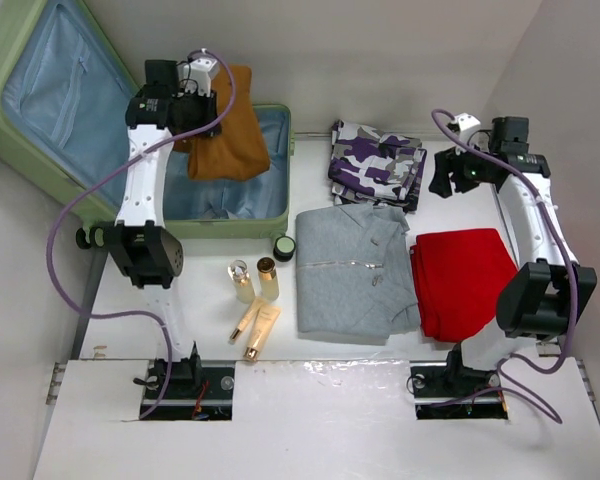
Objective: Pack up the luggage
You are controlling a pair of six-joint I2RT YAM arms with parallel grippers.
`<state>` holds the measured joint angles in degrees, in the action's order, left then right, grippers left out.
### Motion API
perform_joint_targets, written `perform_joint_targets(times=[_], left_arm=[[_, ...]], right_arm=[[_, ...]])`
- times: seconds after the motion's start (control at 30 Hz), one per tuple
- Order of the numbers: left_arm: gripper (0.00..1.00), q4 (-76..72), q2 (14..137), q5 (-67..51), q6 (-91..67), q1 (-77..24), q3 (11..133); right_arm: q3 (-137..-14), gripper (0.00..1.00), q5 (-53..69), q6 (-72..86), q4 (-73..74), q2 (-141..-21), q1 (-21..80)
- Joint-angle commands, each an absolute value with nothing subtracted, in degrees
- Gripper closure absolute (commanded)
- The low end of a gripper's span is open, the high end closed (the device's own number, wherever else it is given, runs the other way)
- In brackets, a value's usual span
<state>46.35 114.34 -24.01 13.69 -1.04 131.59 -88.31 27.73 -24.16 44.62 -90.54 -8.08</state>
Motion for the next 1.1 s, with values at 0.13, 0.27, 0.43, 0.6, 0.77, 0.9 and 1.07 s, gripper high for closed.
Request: perform_joint_targets(times=[0.13,0.27,0.43,0.6,0.77,0.9,1.07], left_arm=[[1.0,36.6,116.5,-33.9,15.2,-4.4,137.1],[1.0,33.7,117.4,-35.7,15.7,-4.4,136.8],[1.0,30.7,121.3,-40.2,16.3,-4.4,140.3],[1.0,34.7,130.3,-52.9,16.3,-1.6,137.6],[1.0,43.2,139.7,-54.9,18.2,3.6,137.6],[1.0,46.4,141.2,-49.8,17.7,8.9,134.7],[1.0,46.4,140.6,-36.7,13.6,12.7,133.3]], right_arm=[[-91.1,0.28,25.0,-23.8,44.9,-91.9,-6.1],[-91.8,0.28,24.4,-23.8,45.4,-92.5,-6.1],[-93.9,0.28,24.4,-24.3,46.7,-95.1,-5.5],[-94.9,0.28,23.9,-24.3,47.2,-96.2,-5.0],[-94.9,0.28,23.4,-24.3,47.2,-97.5,-3.8],[-95.4,0.28,22.3,-24.3,47.2,-98.7,-2.0],[-96.8,0.28,22.3,-24.3,47.7,-100.2,-0.4]])
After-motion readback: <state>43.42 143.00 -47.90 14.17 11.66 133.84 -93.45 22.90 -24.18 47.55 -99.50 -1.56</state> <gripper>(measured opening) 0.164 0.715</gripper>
